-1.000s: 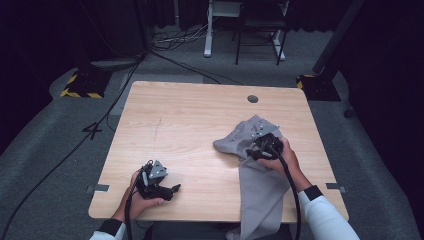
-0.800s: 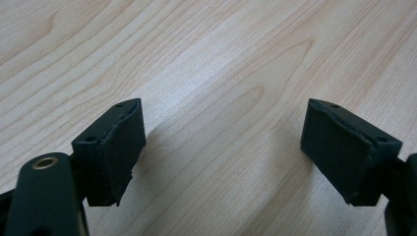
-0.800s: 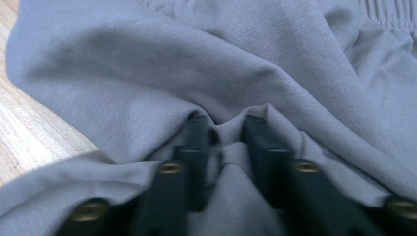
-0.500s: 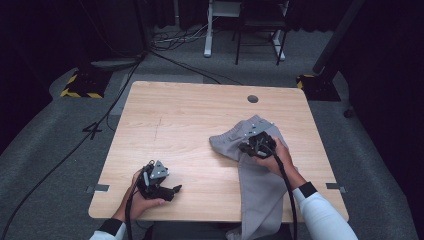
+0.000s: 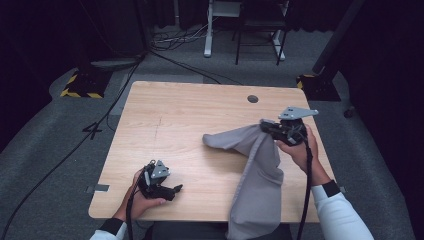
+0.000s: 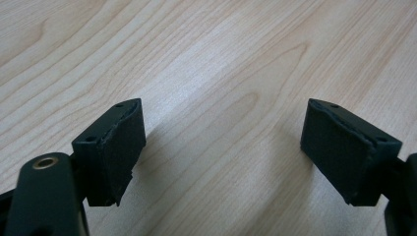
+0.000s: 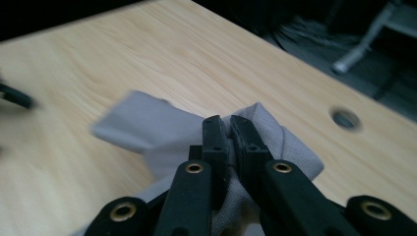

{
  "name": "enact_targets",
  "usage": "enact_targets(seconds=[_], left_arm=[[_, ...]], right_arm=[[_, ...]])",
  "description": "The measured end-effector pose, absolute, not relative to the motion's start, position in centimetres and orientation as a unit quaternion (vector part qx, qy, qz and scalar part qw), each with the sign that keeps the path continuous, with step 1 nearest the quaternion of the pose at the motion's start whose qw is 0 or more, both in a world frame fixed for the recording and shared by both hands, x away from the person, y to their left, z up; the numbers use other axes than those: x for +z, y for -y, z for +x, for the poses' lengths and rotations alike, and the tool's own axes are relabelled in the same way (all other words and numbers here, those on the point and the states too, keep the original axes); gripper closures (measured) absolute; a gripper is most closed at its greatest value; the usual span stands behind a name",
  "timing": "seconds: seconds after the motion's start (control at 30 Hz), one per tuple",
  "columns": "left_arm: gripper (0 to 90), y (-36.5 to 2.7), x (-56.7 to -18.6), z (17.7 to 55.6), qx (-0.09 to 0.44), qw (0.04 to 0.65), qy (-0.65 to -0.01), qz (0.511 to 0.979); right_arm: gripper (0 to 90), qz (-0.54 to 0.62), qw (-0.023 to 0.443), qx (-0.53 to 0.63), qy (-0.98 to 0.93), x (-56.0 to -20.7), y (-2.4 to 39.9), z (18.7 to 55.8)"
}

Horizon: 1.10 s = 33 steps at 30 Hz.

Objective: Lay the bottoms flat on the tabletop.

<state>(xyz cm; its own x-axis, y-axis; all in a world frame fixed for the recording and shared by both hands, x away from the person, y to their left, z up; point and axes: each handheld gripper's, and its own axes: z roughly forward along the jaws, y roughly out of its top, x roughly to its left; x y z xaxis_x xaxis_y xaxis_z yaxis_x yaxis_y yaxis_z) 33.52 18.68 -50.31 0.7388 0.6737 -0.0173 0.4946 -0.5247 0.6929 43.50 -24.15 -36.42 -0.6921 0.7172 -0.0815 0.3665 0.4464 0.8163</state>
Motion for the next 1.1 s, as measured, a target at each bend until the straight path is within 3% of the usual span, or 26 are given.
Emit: enact_targets(seconds=[0.1, 0.13, 0.2, 0.23, 0.27, 0.37, 0.43, 0.5, 0.57, 0.73, 0.77, 0.8, 0.97, 1.1], left_arm=[[17.3, -18.3, -50.3, 33.7, 0.129, 0.351, -0.337, 0.864], [17.9, -18.1, -50.3, 33.8, 0.128, 0.351, -0.34, 0.863], [24.8, -17.2, -50.0, 34.4, 0.128, 0.346, -0.342, 0.864], [24.7, -15.6, -49.5, 35.2, 0.134, 0.352, -0.328, 0.867], [23.7, -15.6, -49.5, 35.2, 0.134, 0.352, -0.328, 0.867], [24.6, -12.1, -48.0, 36.9, 0.142, 0.378, -0.295, 0.866], [24.5, -7.2, -46.4, 38.7, 0.138, 0.409, -0.252, 0.866], [24.3, -5.4, -46.0, 39.1, 0.139, 0.412, -0.239, 0.868], [23.8, -2.2, -45.5, 39.9, 0.149, 0.417, -0.212, 0.871], [25.7, 3.4, -45.6, 41.8, 0.166, 0.401, -0.178, 0.883], [33.8, 4.0, -45.7, 42.2, 0.167, 0.4, -0.176, 0.884], [33.8, 4.4, -45.8, 42.6, 0.168, 0.396, -0.174, 0.886], [71.6, 4.9, -46.6, 44.7, 0.159, 0.372, -0.188, 0.895], [87.1, 4.7, -47.2, 45.5, 0.141, 0.366, -0.192, 0.9]], right_arm=[[84.4, 0.369, 0.21, 0.393, -0.815, -38.3, 26.6, 44.3], [81.8, 0.404, 0.199, 0.363, -0.816, -40.5, 28.7, 45.1], [81.1, 0.417, 0.195, 0.352, -0.815, -41.6, 29.5, 45.3], [80.0, 0.437, 0.177, 0.332, -0.817, -43.8, 30.9, 45.7], [80.0, 0.437, 0.177, 0.332, -0.817, -43.8, 30.9, 45.7], [66.6, 0.455, 0.154, 0.318, -0.817, -46.2, 31.9, 45.8], [61.5, 0.454, 0.154, 0.312, -0.82, -46.5, 31.7, 45.8], [58.6, 0.457, 0.154, 0.313, -0.818, -46.5, 31.6, 45.8], [44.8, 0.45, 0.161, 0.311, -0.822, -46.5, 31.3, 45.6], [40.5, 0.416, 0.168, 0.337, -0.828, -45.8, 31.0, 44.5], [40.2, 0.399, 0.176, 0.36, -0.825, -45.1, 30.9, 43.7], [40.2, 0.399, 0.176, 0.36, -0.825, -45.1, 30.9, 43.7], [39.8, 0.347, 0.192, 0.392, -0.83, -43.9, 29.1, 42.0], [37.8, 0.308, 0.216, 0.369, -0.85, -44.1, 26.4, 41.4]])
